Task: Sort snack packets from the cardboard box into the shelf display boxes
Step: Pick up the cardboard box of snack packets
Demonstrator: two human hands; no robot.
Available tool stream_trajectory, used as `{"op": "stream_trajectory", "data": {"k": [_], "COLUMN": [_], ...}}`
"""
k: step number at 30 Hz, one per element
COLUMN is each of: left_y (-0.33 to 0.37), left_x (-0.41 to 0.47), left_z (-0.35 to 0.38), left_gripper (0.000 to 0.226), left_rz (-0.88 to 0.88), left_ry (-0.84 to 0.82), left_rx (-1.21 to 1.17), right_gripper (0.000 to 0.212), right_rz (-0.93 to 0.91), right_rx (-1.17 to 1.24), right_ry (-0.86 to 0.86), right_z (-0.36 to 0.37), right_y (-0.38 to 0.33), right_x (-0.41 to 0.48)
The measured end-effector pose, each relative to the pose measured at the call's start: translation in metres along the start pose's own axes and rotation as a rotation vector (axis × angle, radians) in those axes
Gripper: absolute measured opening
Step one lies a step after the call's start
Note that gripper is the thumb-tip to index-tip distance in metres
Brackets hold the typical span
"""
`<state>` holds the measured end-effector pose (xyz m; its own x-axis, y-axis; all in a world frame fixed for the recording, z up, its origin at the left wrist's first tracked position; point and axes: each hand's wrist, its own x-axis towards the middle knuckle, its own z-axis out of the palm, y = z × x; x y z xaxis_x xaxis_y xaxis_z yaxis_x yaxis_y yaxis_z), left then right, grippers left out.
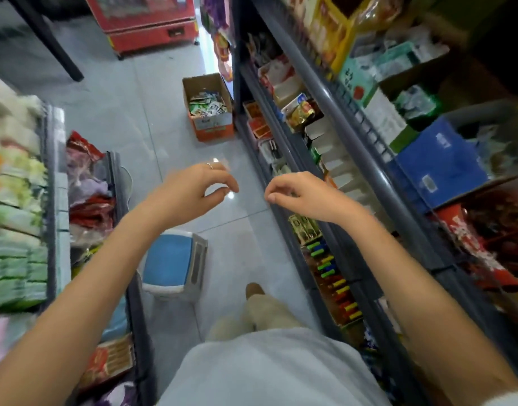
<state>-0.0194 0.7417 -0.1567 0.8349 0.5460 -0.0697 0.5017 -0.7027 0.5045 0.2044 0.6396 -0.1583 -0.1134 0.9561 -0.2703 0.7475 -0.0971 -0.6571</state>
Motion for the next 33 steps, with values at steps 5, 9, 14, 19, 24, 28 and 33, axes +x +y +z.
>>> {"op": "stream_trajectory", "data": {"k": [5,9,14,19,24,28,33], "left_y": [-0.047,-0.095,-0.169,-0.239,-0.29,-0.329,-0.383], "left_x": [0.047,0.079,0.124,0.167,0.219,0.261,0.325], "left_z": [-0.029,-0.055,-0.091,-0.131,-0.165,-0.186,-0.209], "left_gripper": [0.021,0.019,0.019,0.019,0.02,0.019,0.019], "left_rz": [-0.055,-0.112,-0.157,-0.154,-0.183,-0.195,-0.223], "left_ry": [0.037,0.063,0.09,0.107,0.13,0.143,0.147], "left_rx": [-0.074,-0.134,-0.126,-0.157,-0.184,-0.216,-0.22], "right_gripper": [0.017,0.016,0.016,0.016,0.016,0.014,0.013], "right_rz": [-0.026,-0.048,-0.065,-0.034,-0.047,-0.046,-0.056], "right_rx": [0.026,0.03,0.002,0.033,0.03,0.054,0.111], "right_ry": [-0.04,-0.09,-0.101,-0.094,-0.09,-0.085,-0.064], "right_z": [-0.034,-0.052,-0.077,-0.103,-0.123,-0.146,-0.178], "right_y": [0.004,0.002,-0.008,-0.019,-0.021,-0.01,0.01], "right_x": [0.082,0.152,0.251,0.343,0.418,0.481,0.578]}}
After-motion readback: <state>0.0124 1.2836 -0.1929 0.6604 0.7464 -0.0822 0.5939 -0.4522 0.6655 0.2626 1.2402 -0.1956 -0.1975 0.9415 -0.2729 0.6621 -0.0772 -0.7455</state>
